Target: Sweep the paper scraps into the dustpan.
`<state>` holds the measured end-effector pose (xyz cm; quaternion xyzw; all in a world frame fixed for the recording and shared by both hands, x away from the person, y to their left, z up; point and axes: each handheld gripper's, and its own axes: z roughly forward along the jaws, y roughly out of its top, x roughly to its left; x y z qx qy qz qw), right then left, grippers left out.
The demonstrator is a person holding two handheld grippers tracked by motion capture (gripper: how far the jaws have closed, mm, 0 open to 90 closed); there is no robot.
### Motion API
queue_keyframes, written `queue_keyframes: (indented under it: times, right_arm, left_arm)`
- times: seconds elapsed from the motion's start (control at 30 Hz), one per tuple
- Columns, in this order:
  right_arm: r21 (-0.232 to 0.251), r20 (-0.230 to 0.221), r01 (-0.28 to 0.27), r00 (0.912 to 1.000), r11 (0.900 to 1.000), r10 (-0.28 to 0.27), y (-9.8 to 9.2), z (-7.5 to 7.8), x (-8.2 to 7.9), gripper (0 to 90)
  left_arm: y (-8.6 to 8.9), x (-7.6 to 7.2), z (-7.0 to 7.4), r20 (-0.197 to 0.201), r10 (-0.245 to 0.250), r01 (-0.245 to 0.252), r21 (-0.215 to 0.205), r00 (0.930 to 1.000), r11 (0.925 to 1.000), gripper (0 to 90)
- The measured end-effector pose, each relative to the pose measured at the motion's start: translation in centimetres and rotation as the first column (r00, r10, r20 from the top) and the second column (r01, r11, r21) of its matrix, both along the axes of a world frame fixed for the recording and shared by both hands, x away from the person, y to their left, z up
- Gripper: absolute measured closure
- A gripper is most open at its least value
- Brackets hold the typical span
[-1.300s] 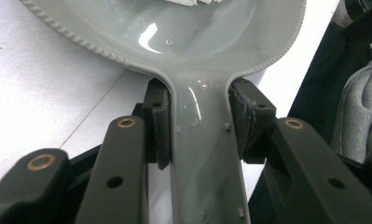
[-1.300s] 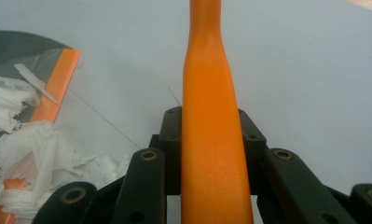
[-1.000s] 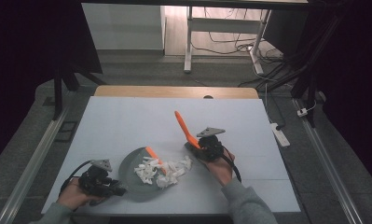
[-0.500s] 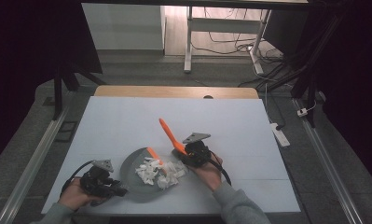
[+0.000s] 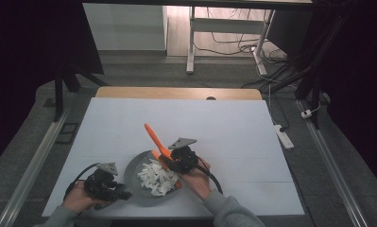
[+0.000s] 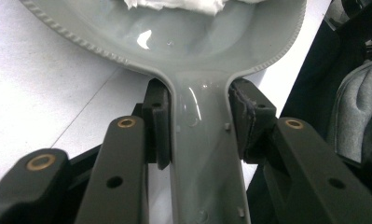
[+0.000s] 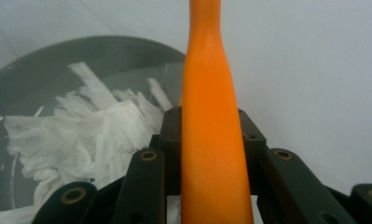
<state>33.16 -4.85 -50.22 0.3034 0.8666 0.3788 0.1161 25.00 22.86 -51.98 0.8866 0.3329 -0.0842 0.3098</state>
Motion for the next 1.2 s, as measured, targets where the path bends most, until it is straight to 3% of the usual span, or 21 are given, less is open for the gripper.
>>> queue_keyframes:
  times: [0.2,0.33,0.47,0.67,1.2]
  right_arm:
    - [0.037,-0.004,-0.042,0.9991,0.998,0.042,1.5,0.3,-0.9,69.9]
    - [0.066,-0.013,-0.109,0.9938,0.992,0.110,2.7,0.4,-1.8,69.9]
    - [0.068,0.045,-0.147,0.9885,0.987,0.144,3.0,1.4,-2.4,69.8]
    - [0.112,0.077,-0.103,0.9925,0.988,0.095,1.4,2.9,-1.7,69.9]
    - [0.139,0.084,-0.040,0.9960,0.990,0.029,-1.1,3.8,-0.3,69.8]
  left_arm:
    - [-0.1,0.0,-0.1,-0.001,0.003,-0.003,-0.003,1.0000,1.0000,61.1]
    - [-0.1,0.0,-0.1,-0.002,0.003,-0.003,-0.005,1.0000,1.0000,61.1]
    - [-0.1,0.1,-0.1,-0.003,0.002,-0.002,-0.009,1.0000,1.0000,61.1]
    - [0.0,0.1,-0.2,-0.003,0.001,-0.001,-0.013,1.0000,0.9999,61.1]
    - [0.2,0.1,-0.1,0.007,0.016,-0.016,-0.021,0.9998,0.9997,61.1]
